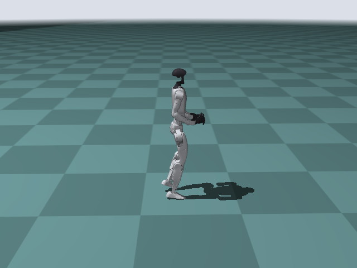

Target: Walk run

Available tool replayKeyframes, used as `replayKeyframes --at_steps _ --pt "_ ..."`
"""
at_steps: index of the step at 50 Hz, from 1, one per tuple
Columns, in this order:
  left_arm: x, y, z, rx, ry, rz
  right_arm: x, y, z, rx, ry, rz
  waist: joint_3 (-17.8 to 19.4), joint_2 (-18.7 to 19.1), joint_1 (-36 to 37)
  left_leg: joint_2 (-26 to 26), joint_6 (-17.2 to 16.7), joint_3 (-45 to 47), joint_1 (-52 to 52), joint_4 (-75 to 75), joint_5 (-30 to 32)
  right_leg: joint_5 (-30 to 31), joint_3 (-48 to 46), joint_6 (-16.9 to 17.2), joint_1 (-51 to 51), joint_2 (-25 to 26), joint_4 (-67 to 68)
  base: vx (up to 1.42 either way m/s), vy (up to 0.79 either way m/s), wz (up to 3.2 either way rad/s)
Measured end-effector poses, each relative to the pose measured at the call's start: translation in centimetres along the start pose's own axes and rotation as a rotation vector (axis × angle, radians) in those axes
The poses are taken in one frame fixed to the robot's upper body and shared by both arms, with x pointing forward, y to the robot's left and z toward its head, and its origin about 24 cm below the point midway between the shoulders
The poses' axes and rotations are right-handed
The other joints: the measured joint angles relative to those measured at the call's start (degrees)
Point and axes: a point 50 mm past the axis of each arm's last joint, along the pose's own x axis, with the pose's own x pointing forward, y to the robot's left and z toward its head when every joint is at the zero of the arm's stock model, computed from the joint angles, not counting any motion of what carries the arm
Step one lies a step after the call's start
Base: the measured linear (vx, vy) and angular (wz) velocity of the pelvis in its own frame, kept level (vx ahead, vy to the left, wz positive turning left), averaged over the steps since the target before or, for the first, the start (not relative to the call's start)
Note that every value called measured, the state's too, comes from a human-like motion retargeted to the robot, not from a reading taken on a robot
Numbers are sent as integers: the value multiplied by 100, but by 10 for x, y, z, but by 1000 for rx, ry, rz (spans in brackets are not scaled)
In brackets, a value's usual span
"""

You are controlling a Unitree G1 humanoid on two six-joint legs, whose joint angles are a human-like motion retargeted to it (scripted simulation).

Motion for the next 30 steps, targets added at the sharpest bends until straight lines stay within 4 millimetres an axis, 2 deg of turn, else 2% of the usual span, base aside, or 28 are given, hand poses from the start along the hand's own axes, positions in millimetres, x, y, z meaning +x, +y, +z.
replayKeyframes --at_steps 3,5,8,9,11,12,13,14,16,18,20,22,25,27,30 --pt "2 -1 2 27 2 12 -4 -2 0 -19 15 -17 -73 -16 214 126 528 713 -156 -861 -556 -54 -570 67 296 4 -144 31 7 196" --pt "4 -4 4 42 -5 13 -7 -4 0 -20 10 -50 -108 25 324 220 728 1513 -62 -1554 -743 -132 -1085 89 501 71 -249 31 16 220" --pt "7 -9 5 41 -9 37 -9 -5 -2 10 14 -77 -168 27 304 -194 1421 2108 159 -2433 -835 -271 -1883 185 900 143 -462 36 20 238" --pt "7 -10 4 35 -7 49 -11 -4 -4 24 19 -80 -219 15 272 -350 1541 2238 285 -2624 -982 -306 -2142 243 1015 160 -509 35 13 244" --pt "5 -12 2 15 2 69 -13 -1 -9 60 29 -91 -319 -27 298 -561 1655 2266 513 -2909 -1211 -331 -2530 392 1218 183 -526 44 15 181" --pt "4 -13 0 0 9 74 -15 1 -12 83 34 -100 -346 -71 397 -683 1693 1935 537 -2989 -1266 -298 -2618 474 1319 174 -490 63 18 80" --pt "1 -15 -3 -20 17 76 -16 2 -15 109 38 -112 -350 -147 583 -889 1716 1231 461 -2970 -1360 -210 -2603 554 1418 136 -417 58 15 52" --pt "0 -17 -5 -43 25 80 -17 4 -18 133 40 -123 -360 -194 698 -957 1724 968 444 -2966 -1367 -42 -2642 668 1462 68 -302 47 16 51" --pt "-2 -19 -9 -94 36 93 -17 6 -22 171 43 -138 -384 -200 811 -911 1724 1032 572 -3026 -1341 444 -2771 913 1479 -57 22 34 17 95" --pt "-3 -20 -11 -132 42 110 -17 9 -24 190 42 -138 -369 -92 854 -811 1724 1011 785 -3132 -1396 986 -2855 978 1484 -86 479 47 13 109" --pt "-4 -16 -10 -134 39 124 -17 9 -23 182 44 -126 -317 69 825 -675 1724 793 943 -3156 -1485 1409 -2613 730 1349 5 1067 47 9 128" --pt "-6 -10 -11 -99 43 139 -17 10 -22 159 51 -91 -239 235 711 -510 1724 544 1032 -3105 -1539 1570 -2168 398 1054 164 1751 41 10 149" --pt "-5 -5 -14 -68 77 150 -12 11 -21 139 45 -76 -122 394 537 -412 1724 61 1021 -2996 -1497 1211 -1194 458 462 513 2453 27 10 169" --pt "-4 -9 -17 -96 106 145 -9 12 -19 155 8 -128 -80 420 475 -441 1724 -221 1017 -2964 -1429 919 -388 624 108 811 2520 28 9 174" --pt "-4 -13 -19 -123 121 134 -8 10 -14 185 -56 -217 -57 397 335 -553 1724 -634 1014 -2939 -1340 591 196 523 -217 876 2217 29 4 191"
